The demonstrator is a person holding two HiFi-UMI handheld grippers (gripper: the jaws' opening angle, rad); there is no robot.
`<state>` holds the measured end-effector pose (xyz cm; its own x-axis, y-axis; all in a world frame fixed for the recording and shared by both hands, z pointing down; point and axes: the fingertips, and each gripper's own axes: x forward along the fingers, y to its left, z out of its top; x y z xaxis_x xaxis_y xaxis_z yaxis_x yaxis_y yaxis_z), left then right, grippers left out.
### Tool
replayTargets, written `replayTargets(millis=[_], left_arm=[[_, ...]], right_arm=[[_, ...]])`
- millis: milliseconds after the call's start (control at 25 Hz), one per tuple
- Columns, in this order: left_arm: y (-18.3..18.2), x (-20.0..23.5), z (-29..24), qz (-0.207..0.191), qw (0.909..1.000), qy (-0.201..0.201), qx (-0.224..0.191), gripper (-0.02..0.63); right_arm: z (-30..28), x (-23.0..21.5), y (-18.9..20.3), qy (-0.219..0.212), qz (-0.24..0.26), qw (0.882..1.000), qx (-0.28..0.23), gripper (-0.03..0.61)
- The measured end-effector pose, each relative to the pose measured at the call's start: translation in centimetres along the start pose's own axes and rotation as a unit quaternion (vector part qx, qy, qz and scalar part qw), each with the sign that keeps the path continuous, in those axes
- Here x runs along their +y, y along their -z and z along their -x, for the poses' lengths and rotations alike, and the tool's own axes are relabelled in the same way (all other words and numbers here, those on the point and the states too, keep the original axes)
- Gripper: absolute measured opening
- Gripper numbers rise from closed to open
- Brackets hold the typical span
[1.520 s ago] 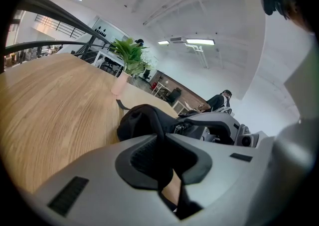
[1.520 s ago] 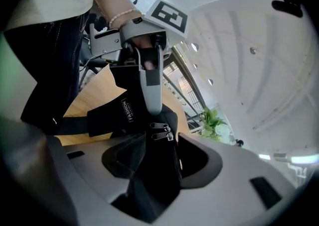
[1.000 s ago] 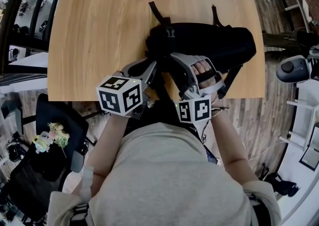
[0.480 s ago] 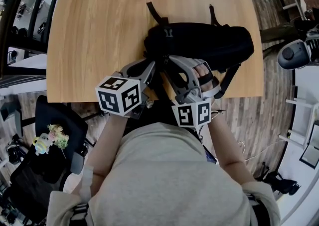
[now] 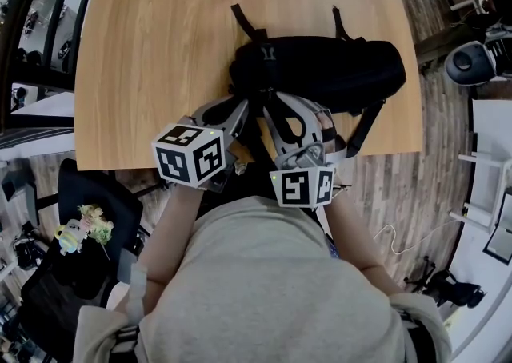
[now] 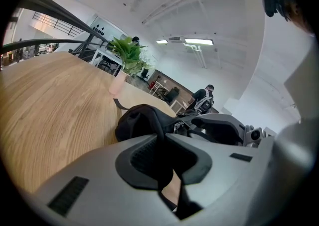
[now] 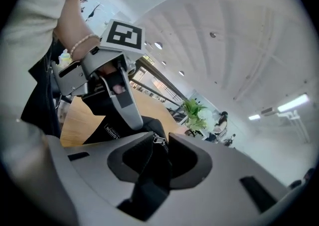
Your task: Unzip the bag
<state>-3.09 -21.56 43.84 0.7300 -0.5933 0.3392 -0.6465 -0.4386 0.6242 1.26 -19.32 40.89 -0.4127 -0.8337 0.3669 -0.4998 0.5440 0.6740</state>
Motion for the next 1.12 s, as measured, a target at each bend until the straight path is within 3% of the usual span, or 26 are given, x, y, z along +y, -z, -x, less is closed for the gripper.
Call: replayTargets(millis=[200, 520, 720, 1120], left_arm=[[0.0, 0.0, 0.0, -0.003, 1.0000, 0.003, 0.005, 0.057], [-0.2, -0.1, -0.1, -0.011, 0.9997, 0.014, 0.015, 0.057], [-0.4, 0.0, -0.1, -0.021, 0.9992, 0.024, 0.023, 0.057], [-0.9, 0.0, 0.0, -0.060, 0.9971, 0.037, 0.028, 0.057]], right_arm=[[-0.2, -0.7, 0.6, 0.016, -0.075, 0.997, 0.016, 0.041], [-0.6, -0.9, 0.6, 0.016, -0.098, 0.995, 0.023, 0.012], [-0.9, -1.0, 0.3, -0.007, -0.178, 0.984, 0.026, 0.009], [-0.2, -2.5, 1.5, 0.003, -0.252, 0.967, 0.044, 0.011]])
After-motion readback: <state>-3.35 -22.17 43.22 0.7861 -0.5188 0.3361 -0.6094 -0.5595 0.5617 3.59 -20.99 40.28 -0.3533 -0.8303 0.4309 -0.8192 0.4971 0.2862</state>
